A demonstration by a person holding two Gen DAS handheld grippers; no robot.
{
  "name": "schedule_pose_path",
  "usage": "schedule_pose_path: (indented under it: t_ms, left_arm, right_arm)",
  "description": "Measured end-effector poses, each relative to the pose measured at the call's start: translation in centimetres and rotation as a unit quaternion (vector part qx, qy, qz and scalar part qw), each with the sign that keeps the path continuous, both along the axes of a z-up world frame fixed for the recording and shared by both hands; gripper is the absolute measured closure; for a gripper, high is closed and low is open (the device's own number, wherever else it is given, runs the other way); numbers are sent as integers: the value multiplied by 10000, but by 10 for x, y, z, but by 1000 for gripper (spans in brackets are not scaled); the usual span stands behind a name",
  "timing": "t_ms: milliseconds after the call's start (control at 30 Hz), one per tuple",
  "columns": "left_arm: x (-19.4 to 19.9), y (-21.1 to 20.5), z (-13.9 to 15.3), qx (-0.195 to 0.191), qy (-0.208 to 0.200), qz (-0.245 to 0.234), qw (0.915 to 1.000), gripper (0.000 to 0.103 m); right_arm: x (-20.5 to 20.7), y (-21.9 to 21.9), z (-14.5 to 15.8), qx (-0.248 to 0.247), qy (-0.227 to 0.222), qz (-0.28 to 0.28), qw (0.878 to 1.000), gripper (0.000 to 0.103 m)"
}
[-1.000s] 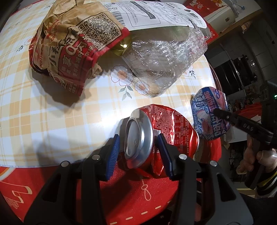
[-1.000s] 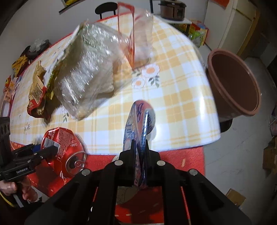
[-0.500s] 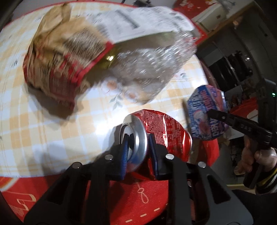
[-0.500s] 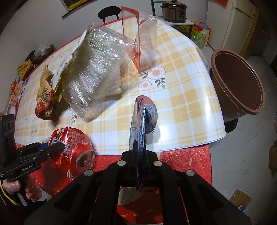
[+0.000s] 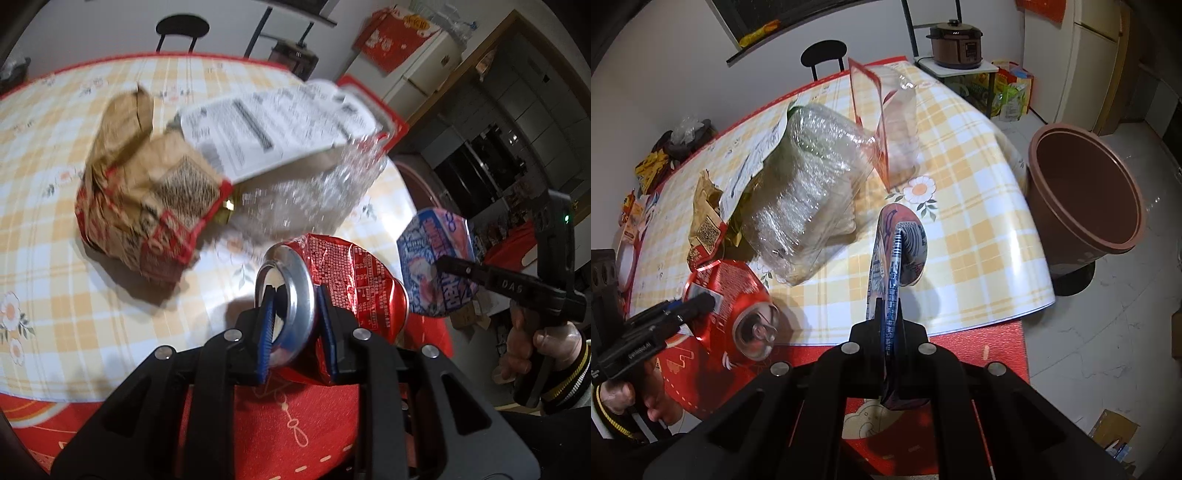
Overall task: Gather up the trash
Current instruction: 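Carry the wrapper into the brown bin and open the right tool while the left tool carries the can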
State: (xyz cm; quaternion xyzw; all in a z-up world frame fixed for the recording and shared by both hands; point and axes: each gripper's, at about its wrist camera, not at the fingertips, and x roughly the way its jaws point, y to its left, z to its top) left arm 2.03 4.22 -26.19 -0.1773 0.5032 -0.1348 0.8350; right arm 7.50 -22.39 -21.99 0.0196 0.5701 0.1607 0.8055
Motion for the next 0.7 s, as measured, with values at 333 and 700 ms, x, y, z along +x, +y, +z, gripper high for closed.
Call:
schedule_pose_path:
  t_ms: [333,700]
  left_arm:
    - [3,-14,36,71,-558,107,9984,77]
    - [28,-53,62,-17,-810,577,9950,77]
  right_arm:
    - [8,-20,20,81,-276,23,9996,98]
    - [55,-71,26,269,-338,263,9987,98]
